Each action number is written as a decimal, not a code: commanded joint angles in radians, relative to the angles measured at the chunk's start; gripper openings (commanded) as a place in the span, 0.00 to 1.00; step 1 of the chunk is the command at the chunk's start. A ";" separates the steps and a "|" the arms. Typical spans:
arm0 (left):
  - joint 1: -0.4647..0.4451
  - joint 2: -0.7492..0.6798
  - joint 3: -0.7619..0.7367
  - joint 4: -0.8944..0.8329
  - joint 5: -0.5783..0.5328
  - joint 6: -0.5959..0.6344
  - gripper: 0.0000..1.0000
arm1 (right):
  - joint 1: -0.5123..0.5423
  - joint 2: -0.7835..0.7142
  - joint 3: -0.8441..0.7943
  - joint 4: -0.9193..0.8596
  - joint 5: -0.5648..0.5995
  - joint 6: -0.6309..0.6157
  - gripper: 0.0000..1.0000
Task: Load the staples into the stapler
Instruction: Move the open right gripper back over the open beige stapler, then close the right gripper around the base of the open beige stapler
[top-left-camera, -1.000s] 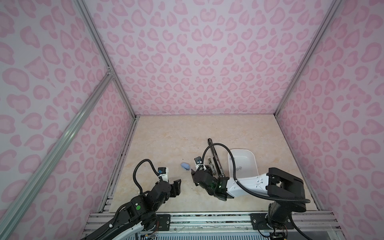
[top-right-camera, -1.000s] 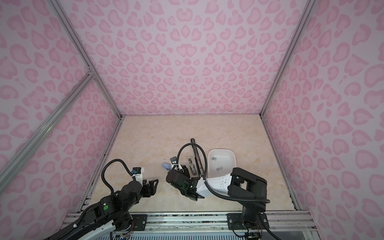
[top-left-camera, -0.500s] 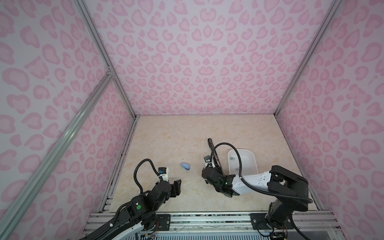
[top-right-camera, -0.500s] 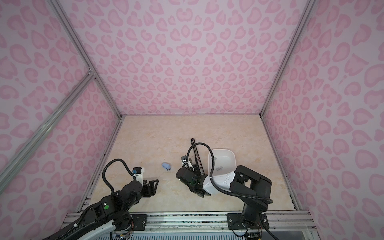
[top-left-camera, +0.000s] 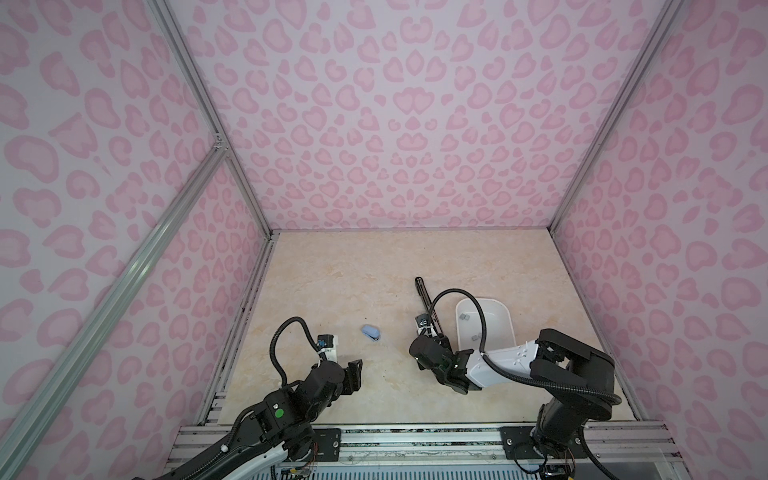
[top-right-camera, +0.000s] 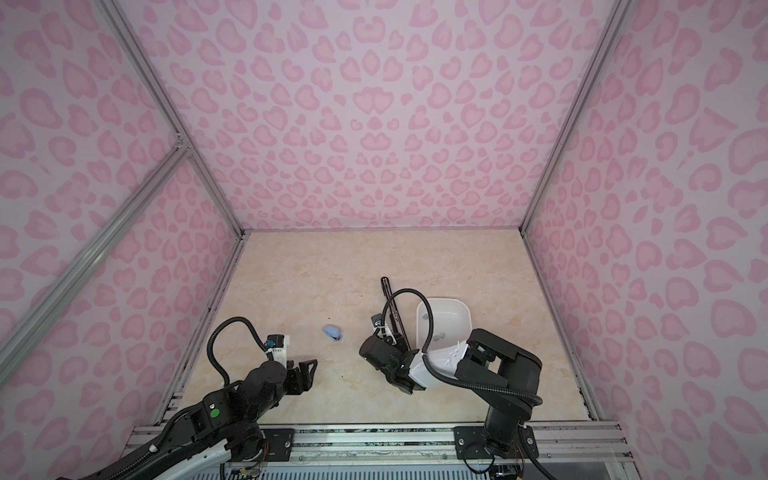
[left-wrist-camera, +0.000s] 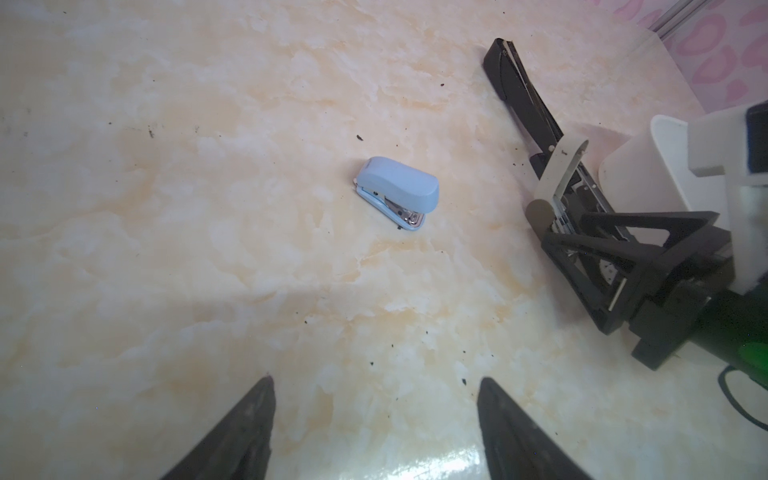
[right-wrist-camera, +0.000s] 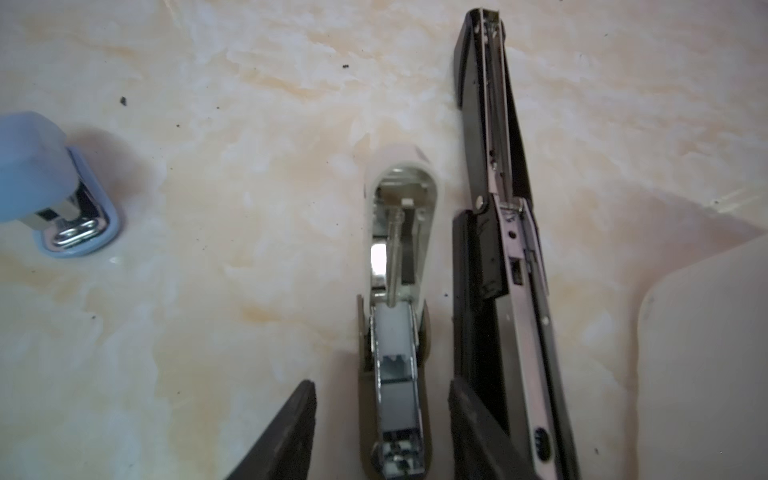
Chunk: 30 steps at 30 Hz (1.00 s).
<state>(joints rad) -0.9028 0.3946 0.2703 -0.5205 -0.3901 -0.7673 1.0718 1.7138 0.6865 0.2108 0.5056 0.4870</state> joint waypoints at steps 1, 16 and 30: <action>0.001 0.007 0.001 0.031 -0.012 -0.011 0.78 | 0.001 -0.003 -0.017 -0.004 -0.009 0.030 0.53; 0.001 -0.003 -0.002 0.031 -0.010 -0.014 0.77 | 0.002 0.003 -0.078 0.055 -0.076 0.075 0.42; 0.000 -0.027 -0.006 0.036 0.019 -0.004 0.78 | 0.063 0.018 -0.077 0.101 -0.092 0.033 0.30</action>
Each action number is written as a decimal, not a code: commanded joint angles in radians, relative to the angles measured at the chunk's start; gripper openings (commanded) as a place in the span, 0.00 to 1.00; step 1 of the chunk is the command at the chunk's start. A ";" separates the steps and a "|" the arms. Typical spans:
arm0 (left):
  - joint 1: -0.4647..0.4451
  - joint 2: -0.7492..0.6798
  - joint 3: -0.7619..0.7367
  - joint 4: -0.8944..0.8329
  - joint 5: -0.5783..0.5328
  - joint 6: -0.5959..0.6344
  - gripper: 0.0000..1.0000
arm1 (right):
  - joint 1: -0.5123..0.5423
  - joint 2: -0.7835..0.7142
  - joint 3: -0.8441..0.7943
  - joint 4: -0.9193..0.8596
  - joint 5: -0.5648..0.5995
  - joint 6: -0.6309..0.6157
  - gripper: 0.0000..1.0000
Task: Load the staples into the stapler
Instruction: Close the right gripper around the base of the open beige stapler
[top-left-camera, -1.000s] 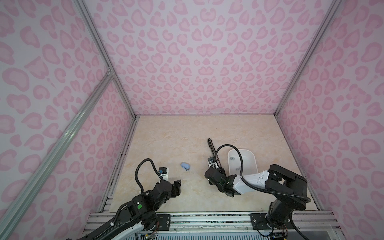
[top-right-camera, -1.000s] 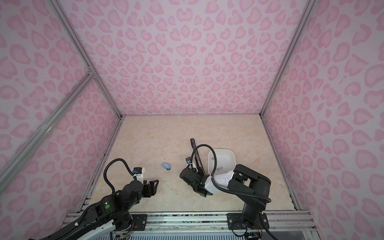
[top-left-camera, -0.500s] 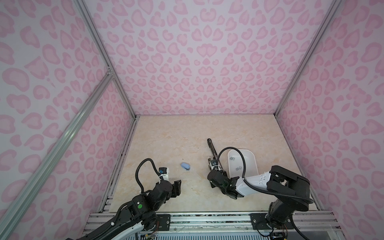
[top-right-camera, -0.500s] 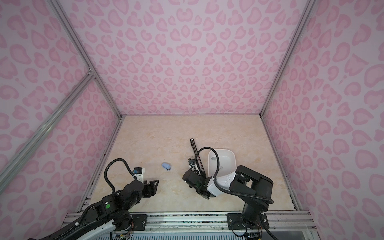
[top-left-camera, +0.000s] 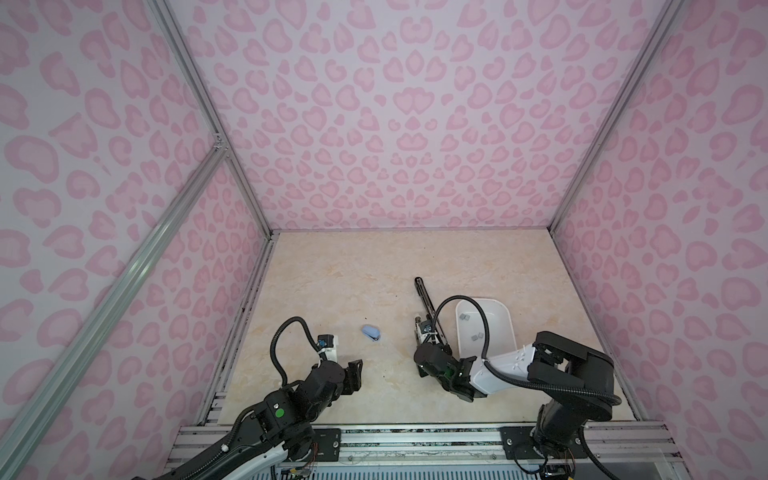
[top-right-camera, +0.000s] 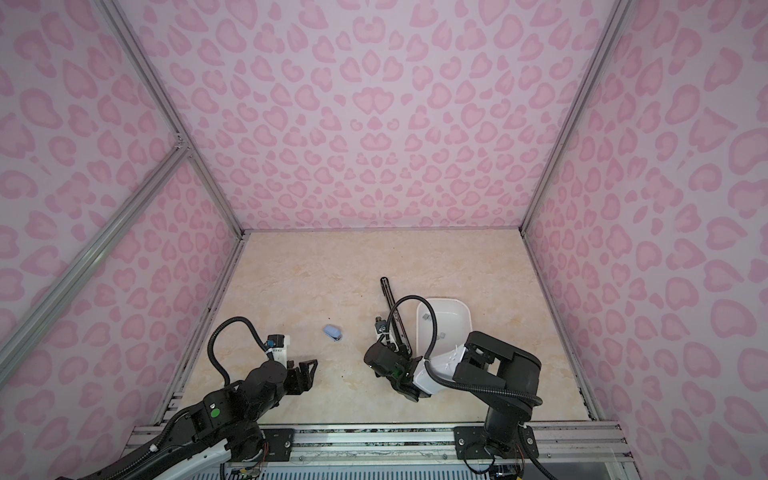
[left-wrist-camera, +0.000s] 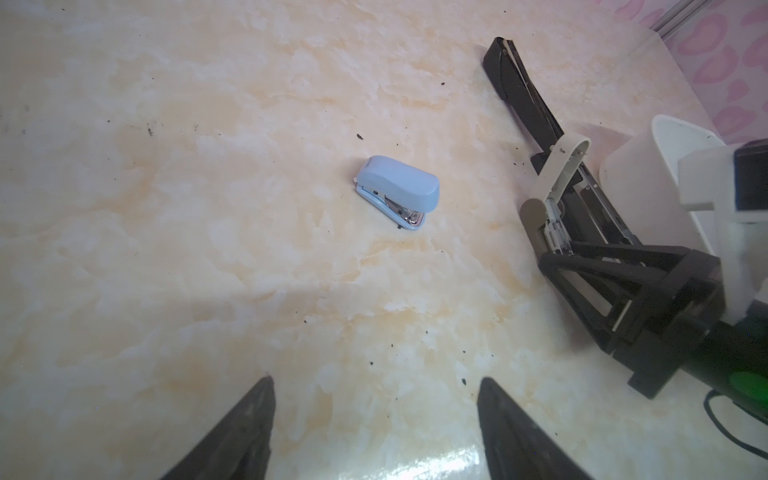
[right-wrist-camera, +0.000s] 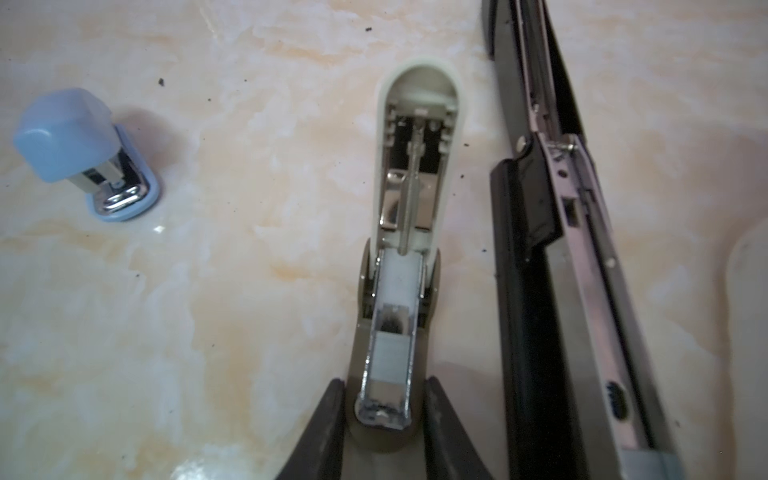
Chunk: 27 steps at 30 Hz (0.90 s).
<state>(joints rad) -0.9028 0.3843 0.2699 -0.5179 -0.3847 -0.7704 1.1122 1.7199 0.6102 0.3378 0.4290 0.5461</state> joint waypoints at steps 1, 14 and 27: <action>0.000 -0.030 -0.009 0.032 0.019 0.000 0.78 | 0.036 0.015 0.001 -0.021 -0.013 -0.029 0.29; 0.001 -0.363 -0.069 0.042 0.068 -0.052 0.84 | 0.157 0.038 -0.061 0.119 -0.073 -0.089 0.28; 0.000 -0.217 -0.113 0.227 0.129 -0.071 0.82 | 0.198 0.000 -0.161 0.263 -0.082 -0.146 0.34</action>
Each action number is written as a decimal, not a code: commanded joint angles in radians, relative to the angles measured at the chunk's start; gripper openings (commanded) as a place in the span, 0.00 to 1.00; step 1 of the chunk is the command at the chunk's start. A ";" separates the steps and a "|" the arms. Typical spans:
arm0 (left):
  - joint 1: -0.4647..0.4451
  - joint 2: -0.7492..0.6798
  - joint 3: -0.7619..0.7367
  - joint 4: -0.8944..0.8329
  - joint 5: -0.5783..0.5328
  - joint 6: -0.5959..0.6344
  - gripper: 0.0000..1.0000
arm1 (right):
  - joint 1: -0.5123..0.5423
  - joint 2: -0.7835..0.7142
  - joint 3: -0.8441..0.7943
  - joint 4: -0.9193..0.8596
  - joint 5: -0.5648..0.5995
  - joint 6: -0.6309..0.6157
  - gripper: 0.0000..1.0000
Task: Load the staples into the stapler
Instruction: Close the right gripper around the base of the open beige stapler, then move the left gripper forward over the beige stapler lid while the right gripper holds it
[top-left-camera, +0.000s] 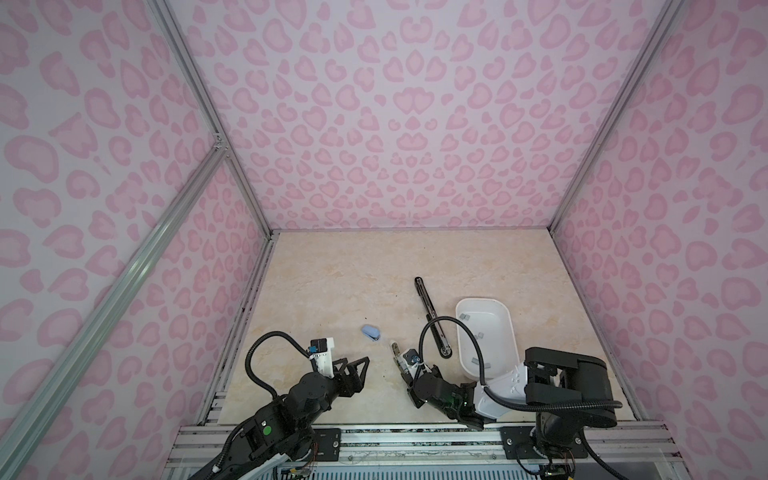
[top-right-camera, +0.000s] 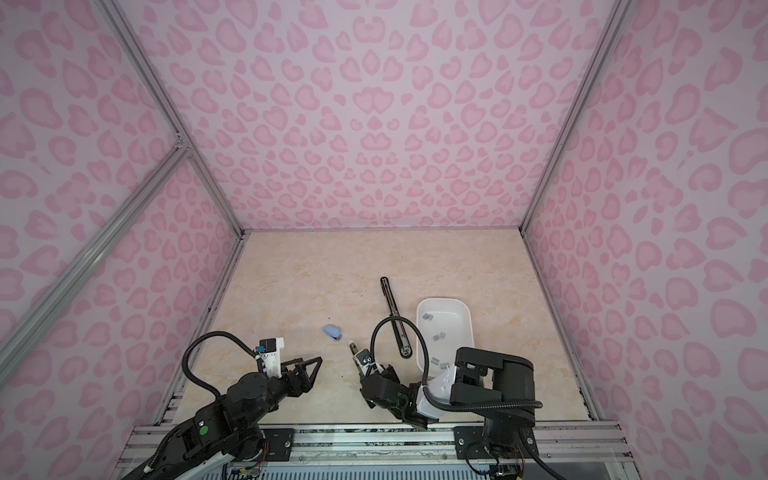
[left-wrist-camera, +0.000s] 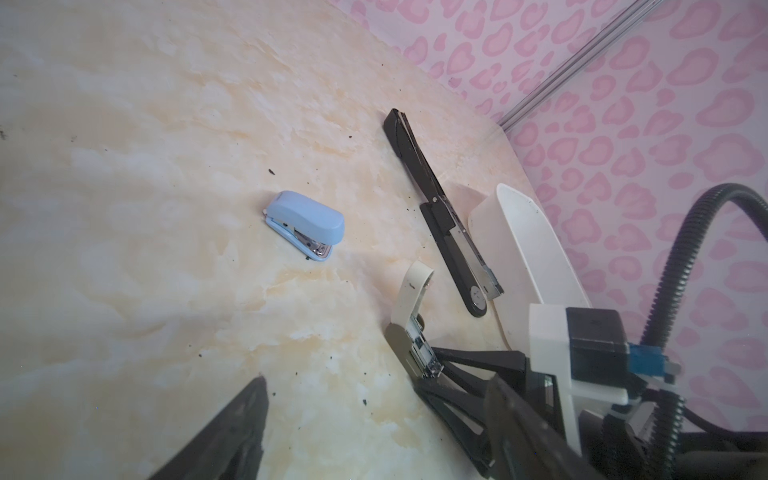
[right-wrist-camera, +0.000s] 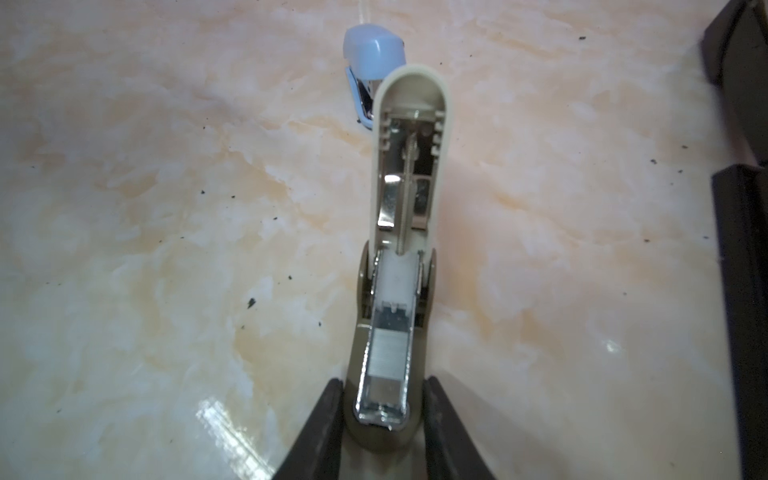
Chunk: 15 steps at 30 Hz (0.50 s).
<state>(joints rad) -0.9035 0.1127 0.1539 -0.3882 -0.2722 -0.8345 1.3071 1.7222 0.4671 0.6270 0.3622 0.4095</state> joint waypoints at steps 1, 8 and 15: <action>0.002 0.081 0.008 0.098 0.012 -0.007 0.82 | 0.003 -0.005 -0.025 -0.014 -0.016 -0.012 0.36; 0.002 0.215 0.003 0.179 -0.027 0.006 0.81 | 0.007 0.006 -0.051 0.031 -0.027 -0.029 0.39; 0.001 0.361 0.021 0.291 -0.021 0.028 0.78 | 0.010 0.005 -0.065 0.053 0.006 -0.030 0.35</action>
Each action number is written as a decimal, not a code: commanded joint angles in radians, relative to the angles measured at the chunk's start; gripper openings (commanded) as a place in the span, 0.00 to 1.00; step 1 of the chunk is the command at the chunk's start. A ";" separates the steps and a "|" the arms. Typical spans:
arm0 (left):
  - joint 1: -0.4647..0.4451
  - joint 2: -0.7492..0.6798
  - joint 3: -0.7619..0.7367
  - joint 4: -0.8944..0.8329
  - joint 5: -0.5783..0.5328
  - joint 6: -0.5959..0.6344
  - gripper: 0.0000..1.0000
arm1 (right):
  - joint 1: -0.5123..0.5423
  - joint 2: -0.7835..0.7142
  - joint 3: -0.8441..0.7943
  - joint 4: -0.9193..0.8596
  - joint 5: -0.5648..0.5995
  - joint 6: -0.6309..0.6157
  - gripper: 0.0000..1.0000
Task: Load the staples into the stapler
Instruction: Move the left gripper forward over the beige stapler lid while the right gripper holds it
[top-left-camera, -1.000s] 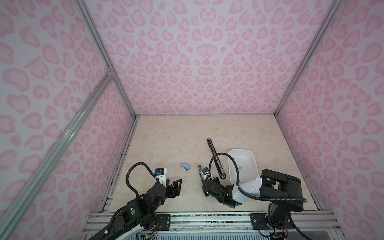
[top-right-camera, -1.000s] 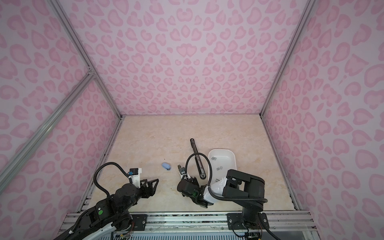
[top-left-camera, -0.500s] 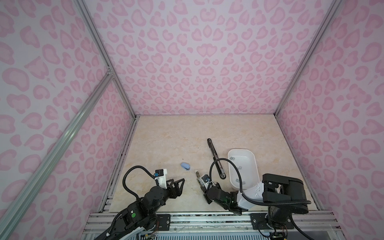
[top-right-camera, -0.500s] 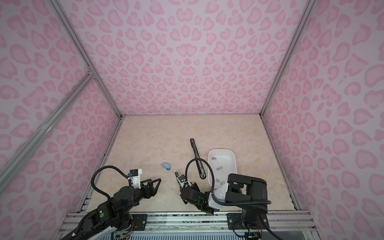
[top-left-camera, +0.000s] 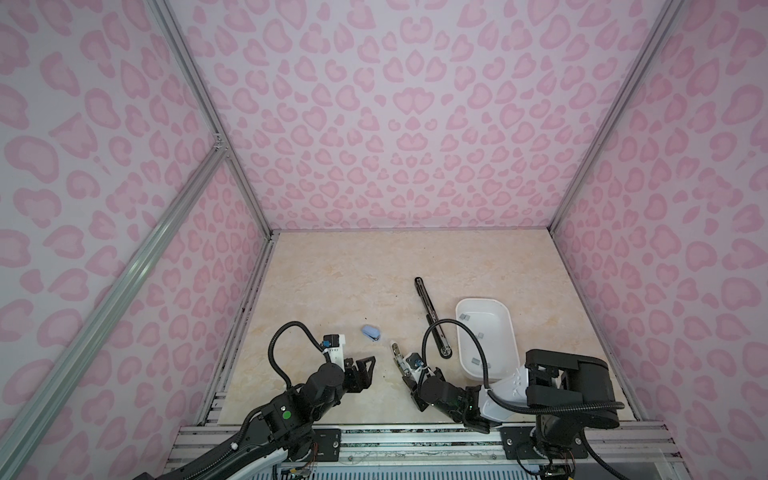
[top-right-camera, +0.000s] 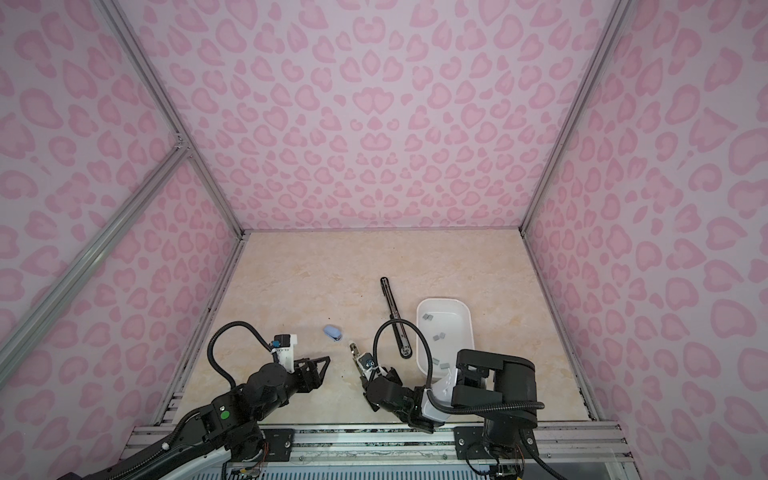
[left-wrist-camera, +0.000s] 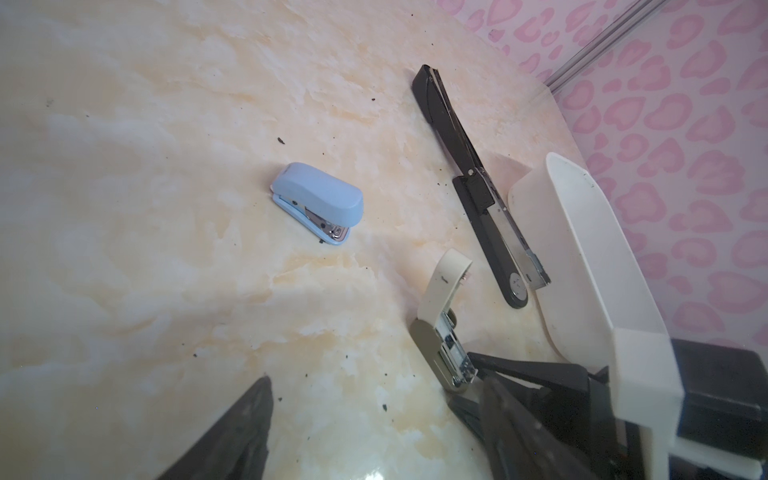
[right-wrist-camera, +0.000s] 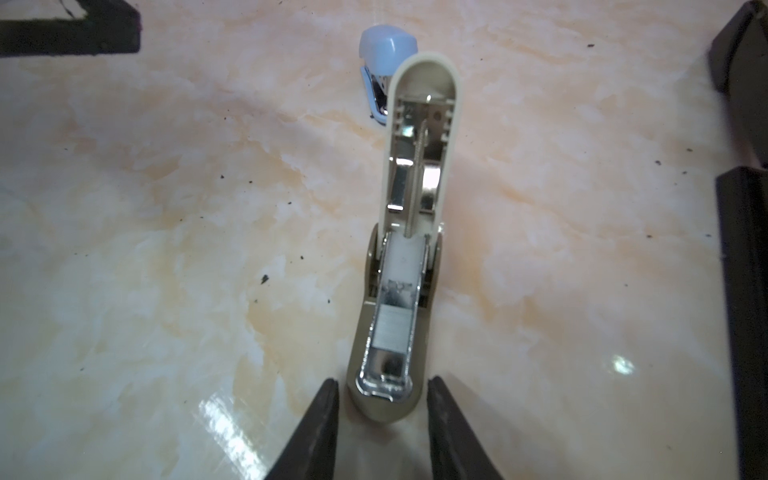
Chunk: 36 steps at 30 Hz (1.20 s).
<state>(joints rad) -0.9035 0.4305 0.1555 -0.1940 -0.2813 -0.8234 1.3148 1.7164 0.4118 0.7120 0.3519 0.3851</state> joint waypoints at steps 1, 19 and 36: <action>0.002 0.070 0.024 0.110 -0.012 0.019 0.78 | 0.001 0.020 -0.009 -0.023 0.019 -0.011 0.34; 0.021 0.430 0.127 0.431 0.141 0.066 0.75 | -0.037 0.091 0.006 0.034 -0.001 -0.010 0.39; 0.078 0.670 0.193 0.552 0.260 0.086 0.71 | -0.066 0.104 -0.029 0.125 -0.048 -0.006 0.25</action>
<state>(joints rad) -0.8268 1.0821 0.3294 0.2962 -0.0307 -0.7586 1.2484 1.8099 0.3878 0.9253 0.3256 0.3737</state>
